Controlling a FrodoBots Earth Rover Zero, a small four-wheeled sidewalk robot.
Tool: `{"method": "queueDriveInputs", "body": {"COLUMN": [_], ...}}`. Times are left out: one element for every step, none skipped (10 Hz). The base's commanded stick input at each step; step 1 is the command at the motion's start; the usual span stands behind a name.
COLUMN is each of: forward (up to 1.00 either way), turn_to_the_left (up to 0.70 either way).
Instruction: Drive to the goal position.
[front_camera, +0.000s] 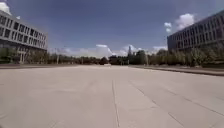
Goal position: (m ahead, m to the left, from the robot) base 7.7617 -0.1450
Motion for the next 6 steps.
{"method": "queueDriveInputs", "body": {"forward": [0.50,0.50,0.50,0.50,0.50,0.50], "turn_to_the_left": [0.01,0.01,0.01,0.01,0.01,0.01]}}
